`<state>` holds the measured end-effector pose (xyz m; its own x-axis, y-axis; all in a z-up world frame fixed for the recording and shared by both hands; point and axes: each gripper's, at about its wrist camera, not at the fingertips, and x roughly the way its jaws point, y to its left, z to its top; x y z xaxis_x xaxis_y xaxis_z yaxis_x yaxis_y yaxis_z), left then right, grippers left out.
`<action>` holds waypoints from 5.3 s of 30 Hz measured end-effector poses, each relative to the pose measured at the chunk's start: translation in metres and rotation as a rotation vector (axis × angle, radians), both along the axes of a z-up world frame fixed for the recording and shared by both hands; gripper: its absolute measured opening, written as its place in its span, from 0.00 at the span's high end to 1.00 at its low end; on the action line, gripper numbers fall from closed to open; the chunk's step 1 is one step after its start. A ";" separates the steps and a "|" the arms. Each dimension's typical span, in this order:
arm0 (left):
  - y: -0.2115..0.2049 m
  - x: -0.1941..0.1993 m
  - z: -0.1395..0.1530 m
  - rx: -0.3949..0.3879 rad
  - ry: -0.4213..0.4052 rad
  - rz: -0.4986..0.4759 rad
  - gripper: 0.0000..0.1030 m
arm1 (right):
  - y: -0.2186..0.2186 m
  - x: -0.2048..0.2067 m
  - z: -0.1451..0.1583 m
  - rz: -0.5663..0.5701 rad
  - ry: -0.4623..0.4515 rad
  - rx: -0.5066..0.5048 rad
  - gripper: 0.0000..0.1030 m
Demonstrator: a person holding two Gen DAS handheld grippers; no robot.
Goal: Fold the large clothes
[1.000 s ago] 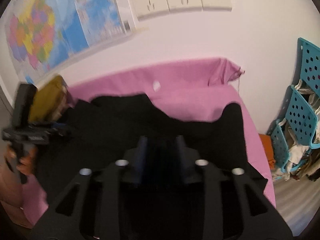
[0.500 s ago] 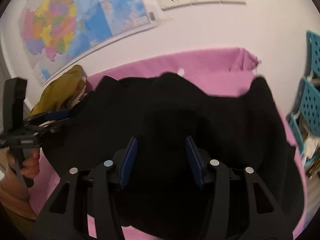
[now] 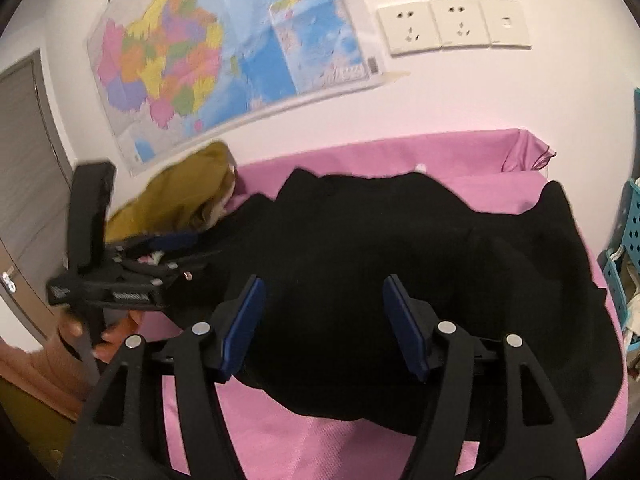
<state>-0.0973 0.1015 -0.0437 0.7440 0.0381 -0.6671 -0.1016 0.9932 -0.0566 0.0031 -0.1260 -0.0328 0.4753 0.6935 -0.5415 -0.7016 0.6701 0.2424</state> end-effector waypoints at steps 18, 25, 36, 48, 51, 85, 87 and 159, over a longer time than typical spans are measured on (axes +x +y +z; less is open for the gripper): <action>0.011 -0.017 -0.020 -0.082 0.042 0.054 0.07 | -0.029 0.002 -0.002 -0.106 0.048 0.032 0.33; 0.026 -0.033 -0.028 -0.076 0.036 0.094 0.07 | -0.077 0.012 -0.011 -0.243 0.061 0.026 0.34; 0.036 -0.034 -0.028 -0.042 0.056 0.136 0.10 | -0.063 -0.006 -0.006 -0.198 0.011 0.019 0.40; 0.019 -0.020 -0.033 0.006 0.075 0.032 0.51 | 0.056 0.000 -0.014 0.085 0.048 -0.041 0.40; 0.020 -0.025 -0.028 -0.001 0.058 0.022 0.89 | 0.054 0.002 -0.017 0.065 0.057 -0.041 0.40; 0.022 -0.083 -0.022 -0.070 0.034 0.055 0.07 | 0.072 -0.066 -0.014 0.227 -0.164 -0.226 0.22; 0.021 -0.086 -0.022 -0.079 0.038 0.051 0.07 | 0.077 -0.074 -0.019 0.243 -0.192 -0.264 0.21; 0.013 0.017 -0.052 -0.437 0.075 0.054 0.07 | -0.094 -0.028 -0.051 -0.190 0.404 0.191 0.20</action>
